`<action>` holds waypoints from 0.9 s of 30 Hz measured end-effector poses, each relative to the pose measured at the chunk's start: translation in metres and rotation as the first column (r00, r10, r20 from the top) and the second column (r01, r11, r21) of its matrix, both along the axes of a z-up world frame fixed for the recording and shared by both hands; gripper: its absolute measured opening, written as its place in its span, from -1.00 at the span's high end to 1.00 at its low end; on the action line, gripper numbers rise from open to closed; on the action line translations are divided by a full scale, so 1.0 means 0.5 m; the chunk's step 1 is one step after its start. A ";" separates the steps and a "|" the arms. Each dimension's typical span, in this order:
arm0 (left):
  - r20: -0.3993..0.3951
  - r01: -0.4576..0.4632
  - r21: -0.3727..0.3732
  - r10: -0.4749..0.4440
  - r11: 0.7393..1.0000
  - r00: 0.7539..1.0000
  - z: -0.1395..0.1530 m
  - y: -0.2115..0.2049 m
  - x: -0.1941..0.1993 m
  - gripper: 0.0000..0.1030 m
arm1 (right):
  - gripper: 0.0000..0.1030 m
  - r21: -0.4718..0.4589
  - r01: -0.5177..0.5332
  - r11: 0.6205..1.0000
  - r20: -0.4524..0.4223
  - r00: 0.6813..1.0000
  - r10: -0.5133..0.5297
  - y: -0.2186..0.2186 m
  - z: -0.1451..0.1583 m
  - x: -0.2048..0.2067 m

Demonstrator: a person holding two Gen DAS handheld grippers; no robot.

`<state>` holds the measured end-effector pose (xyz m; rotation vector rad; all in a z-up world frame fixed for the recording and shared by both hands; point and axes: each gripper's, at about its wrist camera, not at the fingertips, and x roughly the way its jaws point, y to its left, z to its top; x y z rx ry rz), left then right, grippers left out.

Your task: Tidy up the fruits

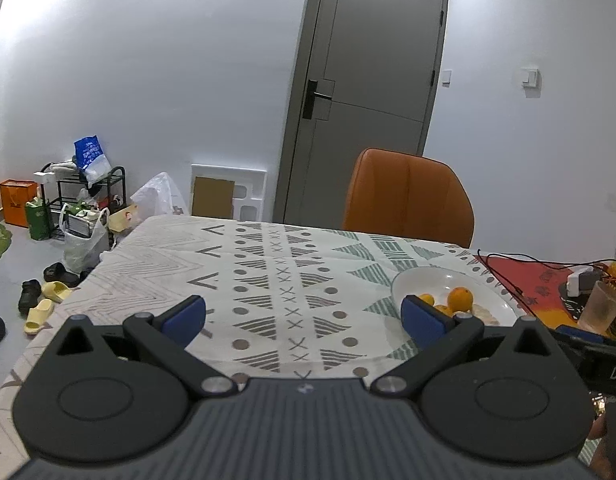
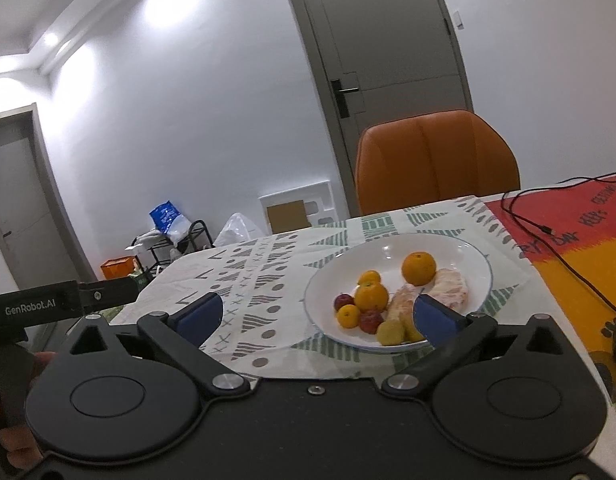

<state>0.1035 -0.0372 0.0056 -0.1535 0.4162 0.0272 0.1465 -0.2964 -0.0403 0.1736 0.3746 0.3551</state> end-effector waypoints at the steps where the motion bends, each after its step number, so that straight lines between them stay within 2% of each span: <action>1: 0.002 0.000 0.008 0.000 1.000 1.000 0.001 0.003 -0.003 -1.00 | -1.00 -0.003 -0.003 1.000 0.002 1.000 0.003 0.004 0.000 -0.002; 11: -0.003 0.014 0.055 -0.014 0.998 1.000 0.006 0.019 -0.041 -1.00 | -1.00 -0.018 -0.024 1.000 -0.010 1.000 0.024 0.025 0.000 -0.026; 18: -0.026 0.000 0.041 0.001 0.999 1.000 0.001 0.040 -0.063 -1.00 | -1.00 -0.039 -0.062 0.997 -0.031 0.998 0.061 0.040 -0.001 -0.053; 27: -0.061 0.018 0.049 -0.015 0.999 0.998 -0.014 0.059 -0.087 -1.00 | -1.00 -0.081 -0.052 0.995 -0.057 0.997 0.048 0.040 -0.004 -0.081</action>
